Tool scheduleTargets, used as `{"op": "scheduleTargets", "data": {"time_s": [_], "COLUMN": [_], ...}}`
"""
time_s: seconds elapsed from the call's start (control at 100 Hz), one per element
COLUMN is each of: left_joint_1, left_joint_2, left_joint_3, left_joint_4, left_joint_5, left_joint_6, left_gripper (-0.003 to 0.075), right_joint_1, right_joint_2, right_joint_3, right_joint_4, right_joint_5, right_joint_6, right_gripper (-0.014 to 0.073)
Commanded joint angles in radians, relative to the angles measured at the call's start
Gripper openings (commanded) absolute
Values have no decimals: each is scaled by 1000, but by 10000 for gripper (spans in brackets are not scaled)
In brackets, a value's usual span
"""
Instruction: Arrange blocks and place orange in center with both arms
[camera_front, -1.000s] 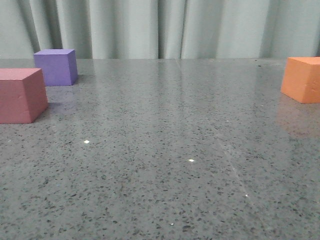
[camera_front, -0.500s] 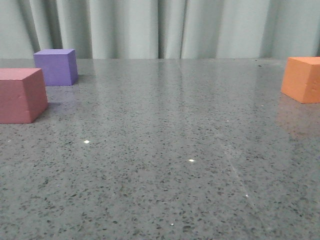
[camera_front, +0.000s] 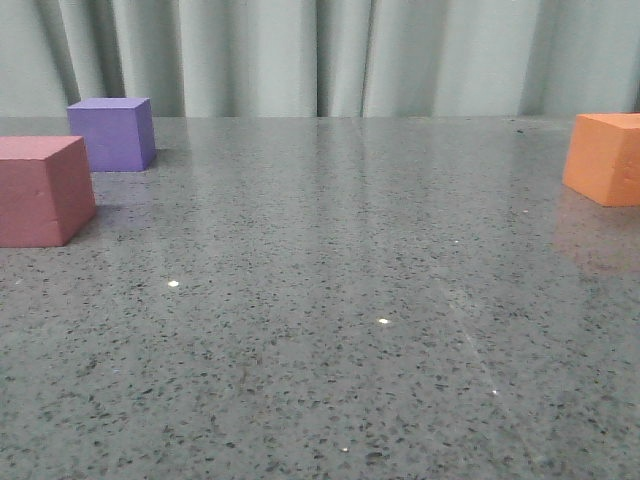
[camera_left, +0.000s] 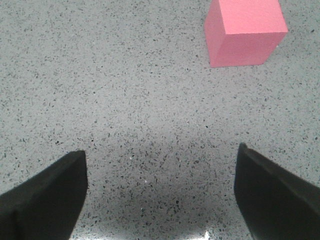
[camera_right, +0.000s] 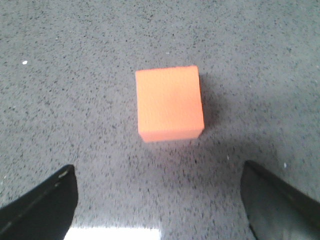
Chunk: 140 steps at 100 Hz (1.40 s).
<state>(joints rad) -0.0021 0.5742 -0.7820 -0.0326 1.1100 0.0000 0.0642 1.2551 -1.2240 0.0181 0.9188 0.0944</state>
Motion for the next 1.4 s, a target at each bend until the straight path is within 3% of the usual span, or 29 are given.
{"op": "scheduleTargets", "data": {"time_s": [0.0,0.58,1.03,1.13,1.39], "left_joint_1": [2,2,2,2,2], "left_joint_2": [11,11,11,11,11], "left_joint_3": [-35,-35,-35,-35,-35], "left_joint_4": [-8,-8,-8,-8,-8], "left_joint_5": [-50,-49,-45,-44,-34], "left_joint_6": [0,0,0,0,0], "left_gripper": [566,566,566,566,566], "right_joint_1": [-6,-6,-6,-6,-6], "right_joint_2": [36,307,407,407,407], "right_joint_3": [-69,-170,-171,-171,-171], "right_joint_4": [-3,-46,-50,-50,-44], "right_joint_5": [-49,-76,-76,-74,-65], "right_joint_6": [-24,-70,-70,-70,-70], "right_gripper": [651,651,647,602,347]}}
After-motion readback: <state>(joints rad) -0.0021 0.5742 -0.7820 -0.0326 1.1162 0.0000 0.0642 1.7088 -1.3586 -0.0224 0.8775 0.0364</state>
